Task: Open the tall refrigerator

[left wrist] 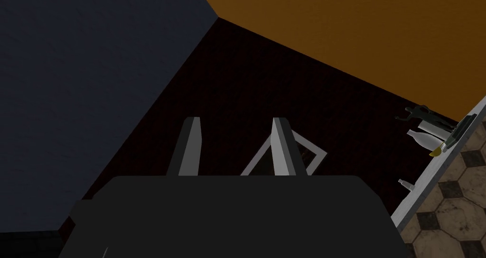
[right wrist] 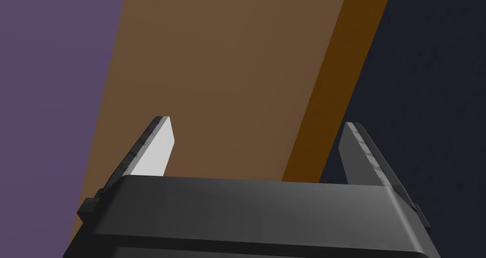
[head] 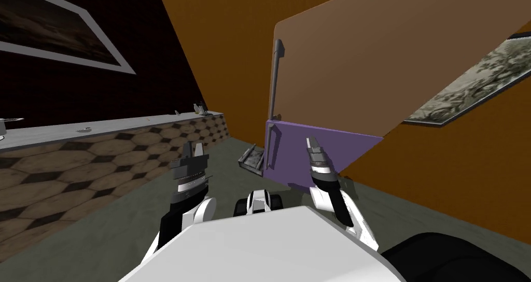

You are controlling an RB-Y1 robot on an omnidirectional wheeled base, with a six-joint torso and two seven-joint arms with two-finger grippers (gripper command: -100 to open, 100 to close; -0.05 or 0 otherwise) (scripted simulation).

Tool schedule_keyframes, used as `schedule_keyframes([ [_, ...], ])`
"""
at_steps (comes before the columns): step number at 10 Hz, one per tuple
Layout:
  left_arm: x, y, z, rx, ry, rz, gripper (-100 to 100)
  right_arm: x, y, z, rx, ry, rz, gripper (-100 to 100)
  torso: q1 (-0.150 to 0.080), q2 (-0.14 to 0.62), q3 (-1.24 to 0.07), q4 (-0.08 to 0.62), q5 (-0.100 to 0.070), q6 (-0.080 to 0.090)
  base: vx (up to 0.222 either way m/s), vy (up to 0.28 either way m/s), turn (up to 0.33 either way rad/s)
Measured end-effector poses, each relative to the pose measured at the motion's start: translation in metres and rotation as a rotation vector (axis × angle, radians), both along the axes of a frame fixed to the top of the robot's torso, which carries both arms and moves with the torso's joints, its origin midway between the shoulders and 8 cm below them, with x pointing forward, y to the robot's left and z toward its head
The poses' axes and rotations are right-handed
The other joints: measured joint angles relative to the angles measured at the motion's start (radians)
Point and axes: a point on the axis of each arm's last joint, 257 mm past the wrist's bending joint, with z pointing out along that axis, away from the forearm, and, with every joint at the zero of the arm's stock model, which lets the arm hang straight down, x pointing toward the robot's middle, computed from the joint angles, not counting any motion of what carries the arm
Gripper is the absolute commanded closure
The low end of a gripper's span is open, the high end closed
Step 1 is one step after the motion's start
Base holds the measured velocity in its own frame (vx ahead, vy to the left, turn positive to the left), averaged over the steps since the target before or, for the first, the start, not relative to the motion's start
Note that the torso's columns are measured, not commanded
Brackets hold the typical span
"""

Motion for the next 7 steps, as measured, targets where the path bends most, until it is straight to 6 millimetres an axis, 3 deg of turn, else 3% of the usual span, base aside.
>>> schedule_keyframes([
  [7, 0.0, 0.0, 0.0, 0.0, 0.0, 0.0, 0, -0.014, -0.046, -0.025, -0.283, 0.117, -0.264, -100, 0.0, 0.001, 0.001, 0.0, 0.0, 0.0, 0.036, -0.014, 0.165],
])
